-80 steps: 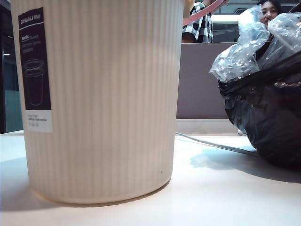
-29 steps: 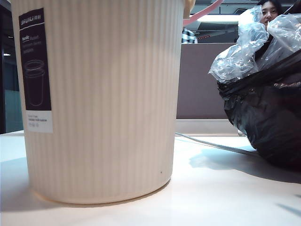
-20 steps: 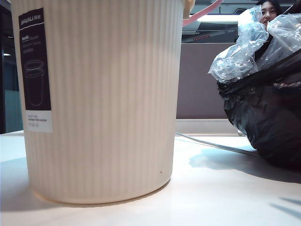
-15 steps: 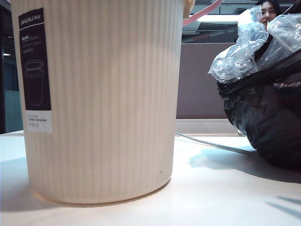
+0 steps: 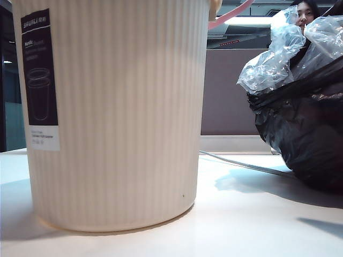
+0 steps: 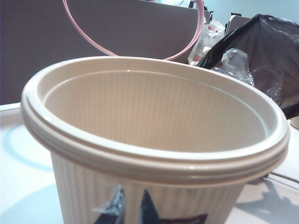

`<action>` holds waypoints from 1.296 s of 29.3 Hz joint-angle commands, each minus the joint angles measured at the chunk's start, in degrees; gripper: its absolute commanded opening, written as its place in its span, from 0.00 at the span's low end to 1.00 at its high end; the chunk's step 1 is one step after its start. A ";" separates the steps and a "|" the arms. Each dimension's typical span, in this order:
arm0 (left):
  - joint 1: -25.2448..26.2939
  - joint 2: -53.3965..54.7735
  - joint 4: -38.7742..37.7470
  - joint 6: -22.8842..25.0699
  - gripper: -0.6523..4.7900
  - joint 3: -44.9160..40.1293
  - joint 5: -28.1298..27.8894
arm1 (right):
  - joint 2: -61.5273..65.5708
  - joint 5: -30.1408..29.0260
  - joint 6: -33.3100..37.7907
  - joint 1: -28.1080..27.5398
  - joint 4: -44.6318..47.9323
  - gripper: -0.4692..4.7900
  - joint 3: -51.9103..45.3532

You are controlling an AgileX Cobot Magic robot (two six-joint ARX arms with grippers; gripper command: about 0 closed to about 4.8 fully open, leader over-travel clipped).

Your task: Open the ring lid of the trash can, pull out the black garbage bag inside, and place it on the table.

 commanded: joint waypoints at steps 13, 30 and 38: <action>0.00 0.04 4.66 -0.07 0.21 -8.00 -2.60 | -0.02 12.55 -0.15 0.09 1.88 0.08 -6.71; 0.00 0.04 9.77 -0.44 0.21 -13.79 -2.62 | -0.04 14.34 -1.42 0.09 1.84 0.09 -11.61; 0.00 0.04 10.75 -0.24 0.21 -16.35 -2.54 | -0.04 16.17 -3.63 0.07 0.98 0.09 -12.74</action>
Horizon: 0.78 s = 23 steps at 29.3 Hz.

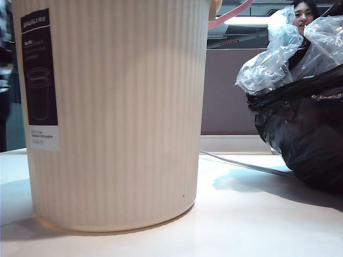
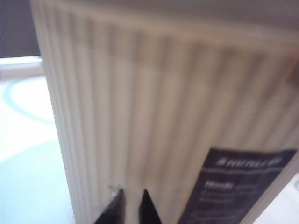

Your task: Open the ring lid of the trash can, pull out the black garbage bag inside, and place it on the table.

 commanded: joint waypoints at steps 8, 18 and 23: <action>0.00 0.04 2.05 0.04 0.21 -2.34 0.31 | -0.02 3.15 -5.79 0.09 -4.02 0.09 -0.15; 0.00 0.04 2.56 0.20 0.21 -3.67 0.83 | -0.02 5.11 -8.68 0.09 -7.65 0.09 -0.15; 0.00 0.04 3.52 -0.24 0.21 -5.68 3.13 | -0.02 5.16 -8.68 0.09 -7.72 0.09 -0.15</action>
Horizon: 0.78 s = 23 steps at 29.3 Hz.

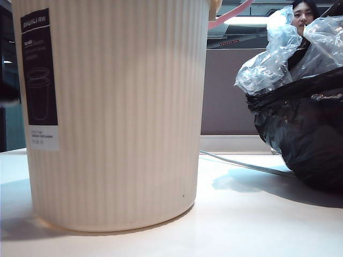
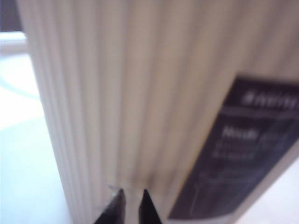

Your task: Open the ring lid of the trash can, pull out the black garbage bag inside, and place it on the table.

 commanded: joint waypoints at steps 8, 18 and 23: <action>0.00 0.04 1.88 -0.11 0.21 -0.90 1.70 | -0.02 2.40 -1.20 0.04 -0.31 0.09 0.15; 0.00 0.04 1.55 0.02 0.21 -1.14 -0.24 | -0.02 1.70 2.67 0.07 -0.22 0.09 0.17; 0.00 0.04 -0.39 -0.11 0.22 -1.14 -0.26 | -0.02 1.79 2.67 0.04 -0.22 0.09 0.17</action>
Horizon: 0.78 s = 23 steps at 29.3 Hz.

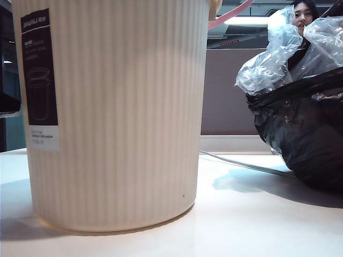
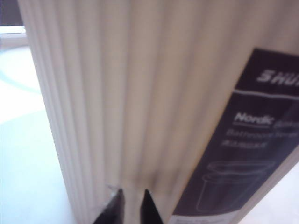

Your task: Open the ring lid of the trash can, pull out the black garbage bag inside, and place it on the table.

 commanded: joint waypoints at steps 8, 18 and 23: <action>0.00 0.04 -1.68 -0.07 0.22 0.07 0.04 | -0.02 -0.11 0.24 0.07 0.00 0.09 0.15; 0.02 0.04 -1.68 -0.07 0.22 0.07 0.07 | -0.02 -0.11 0.24 0.07 0.00 0.09 0.15; 4.00 0.04 -1.64 -0.07 0.22 0.07 0.70 | -0.02 -0.07 0.24 -1.14 0.00 0.09 0.15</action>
